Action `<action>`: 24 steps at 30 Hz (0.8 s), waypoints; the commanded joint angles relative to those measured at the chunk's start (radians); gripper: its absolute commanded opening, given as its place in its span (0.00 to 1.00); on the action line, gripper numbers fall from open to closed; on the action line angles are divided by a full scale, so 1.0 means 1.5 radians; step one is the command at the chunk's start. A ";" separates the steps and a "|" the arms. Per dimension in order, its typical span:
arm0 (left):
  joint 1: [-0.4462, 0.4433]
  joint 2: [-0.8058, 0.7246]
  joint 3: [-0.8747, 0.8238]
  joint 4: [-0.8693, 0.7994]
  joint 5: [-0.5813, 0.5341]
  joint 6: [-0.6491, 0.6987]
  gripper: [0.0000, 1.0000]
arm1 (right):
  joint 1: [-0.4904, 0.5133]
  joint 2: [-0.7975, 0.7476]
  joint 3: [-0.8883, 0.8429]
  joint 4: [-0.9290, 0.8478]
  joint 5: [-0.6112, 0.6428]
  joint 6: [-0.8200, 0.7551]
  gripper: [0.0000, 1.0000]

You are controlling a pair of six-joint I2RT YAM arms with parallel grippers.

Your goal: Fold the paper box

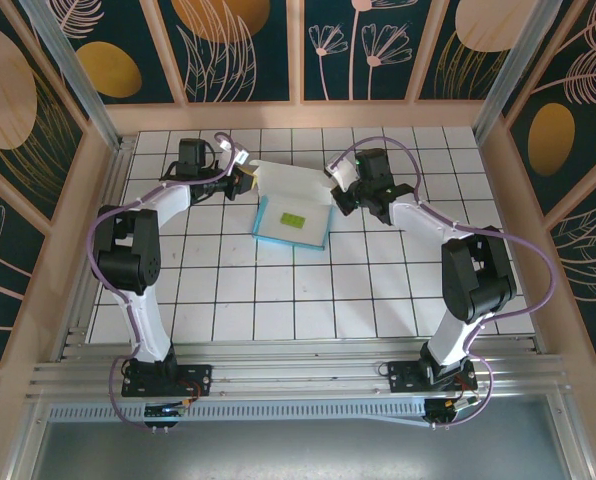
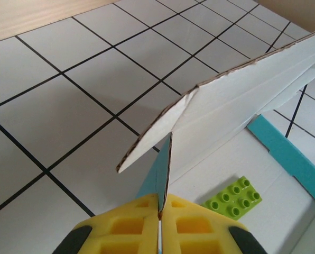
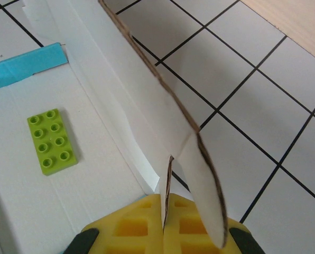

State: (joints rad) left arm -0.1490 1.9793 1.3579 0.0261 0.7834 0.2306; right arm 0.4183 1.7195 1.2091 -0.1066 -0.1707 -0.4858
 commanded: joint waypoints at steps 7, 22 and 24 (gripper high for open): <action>-0.034 -0.040 -0.035 0.064 0.010 -0.128 0.09 | 0.031 -0.002 -0.021 0.070 0.072 0.094 0.00; -0.081 -0.101 -0.128 0.145 -0.030 -0.316 0.06 | 0.081 -0.024 -0.102 0.177 0.195 0.278 0.00; -0.087 -0.111 -0.149 0.158 -0.037 -0.327 0.06 | 0.082 -0.026 -0.115 0.193 0.204 0.307 0.00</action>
State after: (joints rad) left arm -0.2302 1.8572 1.1675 0.1921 0.6643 -0.1947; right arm 0.5053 1.7073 1.0664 0.1116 0.1322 -0.1127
